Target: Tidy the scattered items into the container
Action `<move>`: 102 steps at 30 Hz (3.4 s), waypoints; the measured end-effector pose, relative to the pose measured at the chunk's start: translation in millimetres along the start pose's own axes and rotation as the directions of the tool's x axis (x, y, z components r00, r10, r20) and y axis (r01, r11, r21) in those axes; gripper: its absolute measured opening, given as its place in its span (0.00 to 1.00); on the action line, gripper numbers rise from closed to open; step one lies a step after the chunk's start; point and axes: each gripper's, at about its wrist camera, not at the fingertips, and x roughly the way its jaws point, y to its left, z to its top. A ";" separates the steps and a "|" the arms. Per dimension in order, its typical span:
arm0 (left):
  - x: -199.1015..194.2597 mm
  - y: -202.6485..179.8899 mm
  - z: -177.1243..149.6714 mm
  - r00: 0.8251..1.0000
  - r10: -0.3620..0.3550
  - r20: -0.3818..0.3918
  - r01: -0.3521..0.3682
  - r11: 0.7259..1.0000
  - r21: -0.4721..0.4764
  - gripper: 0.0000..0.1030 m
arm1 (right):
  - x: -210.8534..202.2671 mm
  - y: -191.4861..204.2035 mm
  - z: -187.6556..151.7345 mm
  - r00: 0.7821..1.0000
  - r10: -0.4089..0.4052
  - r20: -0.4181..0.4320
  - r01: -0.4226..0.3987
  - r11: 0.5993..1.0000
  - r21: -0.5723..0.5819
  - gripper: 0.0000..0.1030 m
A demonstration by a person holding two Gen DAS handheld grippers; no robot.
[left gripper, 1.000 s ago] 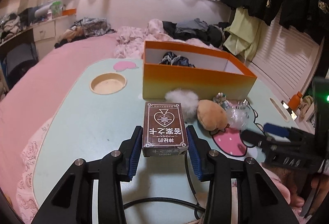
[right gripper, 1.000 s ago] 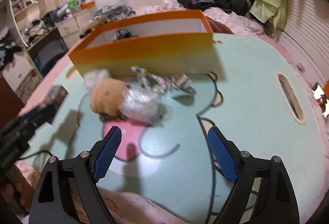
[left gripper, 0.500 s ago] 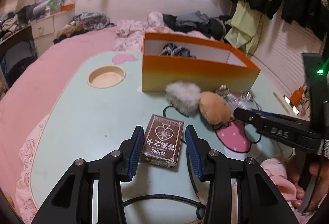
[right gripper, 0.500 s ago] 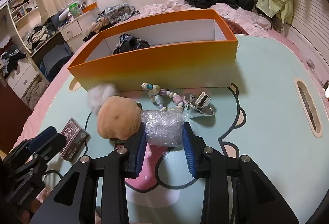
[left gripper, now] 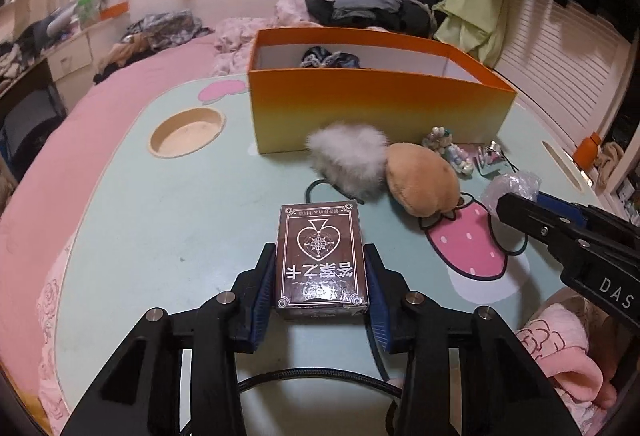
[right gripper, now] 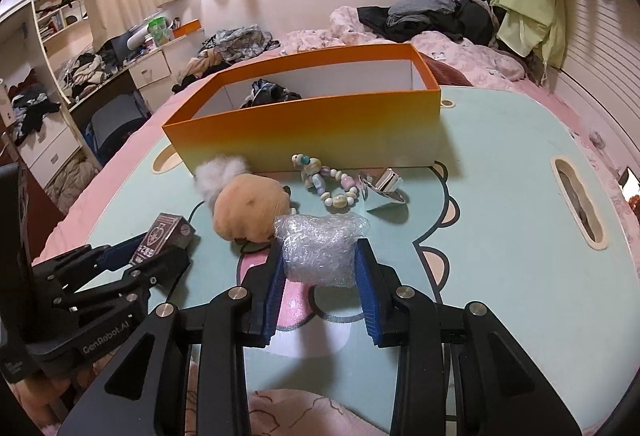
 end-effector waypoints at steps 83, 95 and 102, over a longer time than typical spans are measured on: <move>37.0 13.3 138.8 0.994 -0.085 0.063 0.089 0.993 -0.079 0.39 | 62.4 -16.3 119.2 0.989 -0.149 0.012 0.149 0.989 -0.005 0.34; 32.9 18.0 133.4 0.990 -0.121 0.074 0.128 0.987 -0.100 0.82 | 58.9 -13.9 114.3 0.985 -0.173 0.012 0.173 0.985 0.019 0.76; -5.4 17.3 116.3 0.982 -0.120 0.148 0.134 0.987 -0.088 0.89 | 26.3 -9.6 104.4 0.977 -0.190 0.099 0.192 0.981 -0.012 0.76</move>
